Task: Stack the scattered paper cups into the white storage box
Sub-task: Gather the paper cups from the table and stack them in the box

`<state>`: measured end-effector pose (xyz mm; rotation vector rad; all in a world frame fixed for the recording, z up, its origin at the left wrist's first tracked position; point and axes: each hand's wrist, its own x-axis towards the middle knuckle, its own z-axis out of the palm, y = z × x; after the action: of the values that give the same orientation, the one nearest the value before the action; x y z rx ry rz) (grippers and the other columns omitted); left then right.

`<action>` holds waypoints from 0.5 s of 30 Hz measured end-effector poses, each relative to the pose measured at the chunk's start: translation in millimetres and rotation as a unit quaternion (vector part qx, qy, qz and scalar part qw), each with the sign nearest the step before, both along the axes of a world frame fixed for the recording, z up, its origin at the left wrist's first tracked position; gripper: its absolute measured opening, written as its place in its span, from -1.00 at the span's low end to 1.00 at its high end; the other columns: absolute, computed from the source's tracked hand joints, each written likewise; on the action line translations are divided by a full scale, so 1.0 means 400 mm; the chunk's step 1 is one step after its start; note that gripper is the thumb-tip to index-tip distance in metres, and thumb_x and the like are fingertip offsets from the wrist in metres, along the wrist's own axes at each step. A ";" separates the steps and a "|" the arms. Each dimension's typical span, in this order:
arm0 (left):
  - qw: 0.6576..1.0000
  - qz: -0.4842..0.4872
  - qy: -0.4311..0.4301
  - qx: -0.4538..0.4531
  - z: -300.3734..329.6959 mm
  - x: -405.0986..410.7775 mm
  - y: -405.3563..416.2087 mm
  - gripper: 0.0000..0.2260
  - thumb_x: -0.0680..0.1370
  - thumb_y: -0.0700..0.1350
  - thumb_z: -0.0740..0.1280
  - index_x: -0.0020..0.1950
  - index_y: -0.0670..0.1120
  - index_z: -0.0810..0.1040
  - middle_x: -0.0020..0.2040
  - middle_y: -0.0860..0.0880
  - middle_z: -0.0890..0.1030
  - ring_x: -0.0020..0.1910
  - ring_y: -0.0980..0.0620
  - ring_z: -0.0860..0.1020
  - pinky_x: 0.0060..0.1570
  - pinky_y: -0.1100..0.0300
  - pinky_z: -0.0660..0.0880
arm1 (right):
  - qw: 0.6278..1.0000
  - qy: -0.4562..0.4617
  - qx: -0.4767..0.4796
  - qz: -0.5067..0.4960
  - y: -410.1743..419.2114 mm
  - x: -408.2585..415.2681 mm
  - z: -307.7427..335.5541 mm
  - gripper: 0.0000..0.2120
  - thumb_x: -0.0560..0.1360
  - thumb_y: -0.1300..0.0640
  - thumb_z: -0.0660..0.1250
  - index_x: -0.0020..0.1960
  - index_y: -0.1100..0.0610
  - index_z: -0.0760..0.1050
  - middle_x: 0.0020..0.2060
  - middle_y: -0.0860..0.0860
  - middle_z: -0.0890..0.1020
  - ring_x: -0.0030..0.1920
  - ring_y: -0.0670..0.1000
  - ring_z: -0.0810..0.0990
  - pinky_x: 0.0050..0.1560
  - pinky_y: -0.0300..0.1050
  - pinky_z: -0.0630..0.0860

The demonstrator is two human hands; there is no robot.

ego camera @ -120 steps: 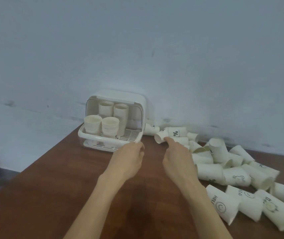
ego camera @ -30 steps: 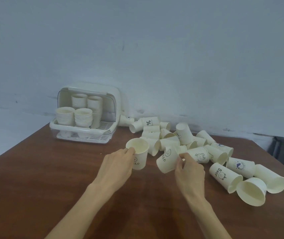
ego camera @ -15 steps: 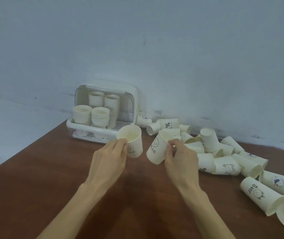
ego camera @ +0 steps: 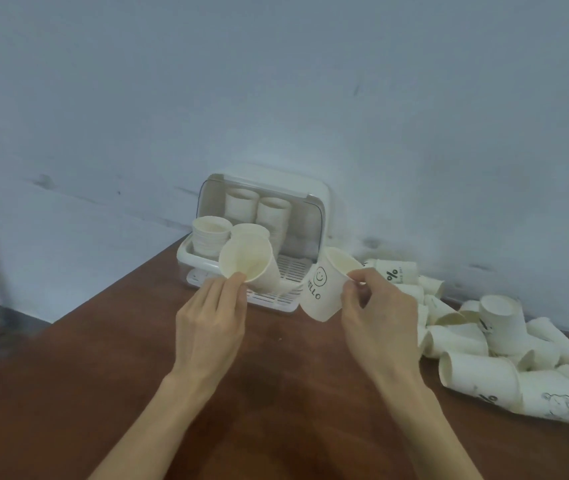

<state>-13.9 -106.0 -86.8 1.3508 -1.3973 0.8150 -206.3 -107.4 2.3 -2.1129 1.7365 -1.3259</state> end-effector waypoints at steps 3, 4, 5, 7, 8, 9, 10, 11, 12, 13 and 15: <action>0.999 0.029 0.029 -0.014 0.002 0.035 -0.007 -0.86 0.61 -0.23 0.27 0.01 -0.26 0.60 -0.23 -0.13 0.59 -0.28 -0.07 0.56 -0.38 0.09 0.50 | 1.000 0.002 -0.011 0.017 -0.031 0.048 -0.008 -0.80 0.55 0.13 0.20 0.08 0.05 0.56 -0.17 0.04 0.65 -0.09 0.10 0.57 -0.02 -0.01 0.45; 0.998 0.040 0.039 -0.020 0.001 0.049 -0.009 -0.86 0.62 -0.23 0.27 0.01 -0.25 0.60 -0.23 -0.13 0.59 -0.27 -0.08 0.56 -0.36 0.09 0.49 | 1.000 0.007 -0.017 0.024 -0.043 0.067 -0.010 -0.80 0.55 0.13 0.20 0.09 0.05 0.56 -0.19 0.05 0.65 -0.09 0.10 0.57 -0.03 -0.03 0.44; 0.997 0.051 0.045 -0.025 0.000 0.060 -0.011 -0.86 0.62 -0.23 0.27 0.01 -0.25 0.60 -0.23 -0.13 0.58 -0.27 -0.08 0.56 -0.35 0.09 0.48 | 0.999 0.011 -0.024 0.030 -0.055 0.084 -0.009 -0.81 0.55 0.14 0.21 0.08 0.05 0.56 -0.22 0.04 0.65 -0.11 0.10 0.57 -0.06 -0.05 0.41; 0.996 0.071 0.046 -0.029 -0.006 0.072 -0.014 -0.88 0.61 -0.24 0.28 0.00 -0.25 0.60 -0.24 -0.12 0.58 -0.29 -0.07 0.54 -0.34 0.11 0.47 | 0.998 0.021 -0.040 0.041 -0.080 0.120 -0.002 -0.81 0.55 0.14 0.20 0.08 0.05 0.56 -0.26 0.02 0.66 -0.13 0.10 0.57 -0.10 -0.06 0.39; 0.995 0.080 0.044 -0.027 -0.009 0.073 -0.016 -0.89 0.60 -0.25 0.29 0.01 -0.24 0.60 -0.24 -0.11 0.57 -0.29 -0.07 0.54 -0.33 0.12 0.47 | 0.997 0.024 -0.049 0.046 -0.097 0.136 0.004 -0.81 0.56 0.14 0.19 0.08 0.07 0.55 -0.25 0.03 0.66 -0.13 0.11 0.56 -0.11 -0.05 0.40; 0.995 0.087 0.040 -0.023 -0.012 0.076 -0.018 -0.90 0.59 -0.26 0.30 0.01 -0.24 0.60 -0.24 -0.11 0.57 -0.28 -0.06 0.53 -0.32 0.13 0.46 | 0.996 0.022 -0.062 0.054 -0.118 0.155 0.010 -0.81 0.56 0.15 0.19 0.08 0.09 0.55 -0.26 0.05 0.65 -0.14 0.13 0.56 -0.12 -0.03 0.42; 0.995 0.091 0.037 -0.019 -0.015 0.076 -0.021 -0.91 0.58 -0.27 0.31 0.01 -0.23 0.60 -0.24 -0.11 0.57 -0.28 -0.06 0.53 -0.32 0.13 0.46 | 0.995 0.018 -0.077 0.062 -0.141 0.171 0.017 -0.82 0.56 0.16 0.18 0.07 0.11 0.54 -0.27 0.08 0.64 -0.16 0.16 0.56 -0.12 0.00 0.44; 0.995 0.093 0.035 -0.014 -0.018 0.076 -0.023 -0.92 0.58 -0.28 0.32 0.00 -0.23 0.60 -0.24 -0.10 0.57 -0.27 -0.05 0.53 -0.32 0.13 0.47 | 0.993 0.019 -0.092 0.069 -0.164 0.185 0.025 -0.82 0.56 0.17 0.17 0.06 0.13 0.53 -0.28 0.10 0.63 -0.19 0.18 0.55 -0.13 0.03 0.45; 0.995 0.097 0.035 -0.010 -0.022 0.077 -0.025 -0.92 0.57 -0.29 0.32 0.00 -0.23 0.60 -0.24 -0.10 0.56 -0.27 -0.05 0.53 -0.32 0.13 0.47 | 0.991 0.025 -0.103 0.078 -0.187 0.202 0.033 -0.82 0.57 0.18 0.16 0.06 0.16 0.52 -0.27 0.12 0.62 -0.19 0.20 0.55 -0.14 0.06 0.46; 0.994 0.098 0.035 -0.007 -0.025 0.076 -0.027 -0.92 0.57 -0.28 0.31 0.00 -0.22 0.60 -0.25 -0.10 0.55 -0.27 -0.05 0.52 -0.33 0.12 0.47 | 0.990 0.035 -0.110 0.084 -0.210 0.215 0.040 -0.81 0.58 0.18 0.15 0.07 0.17 0.51 -0.24 0.14 0.62 -0.18 0.22 0.55 -0.13 0.08 0.46; 0.994 0.101 0.034 -0.001 -0.030 0.074 -0.028 -0.90 0.59 -0.27 0.29 -0.01 -0.22 0.60 -0.28 -0.08 0.52 -0.31 -0.05 0.49 -0.36 0.11 0.46 | 0.986 0.060 -0.119 0.099 -0.248 0.240 0.053 -0.80 0.59 0.20 0.14 0.08 0.20 0.51 -0.17 0.16 0.63 -0.12 0.22 0.54 -0.10 0.05 0.44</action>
<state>15.8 -117.3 -98.7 1.5217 -1.2215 0.8927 -110.3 -206.5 23.6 -2.4650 1.4201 -1.4381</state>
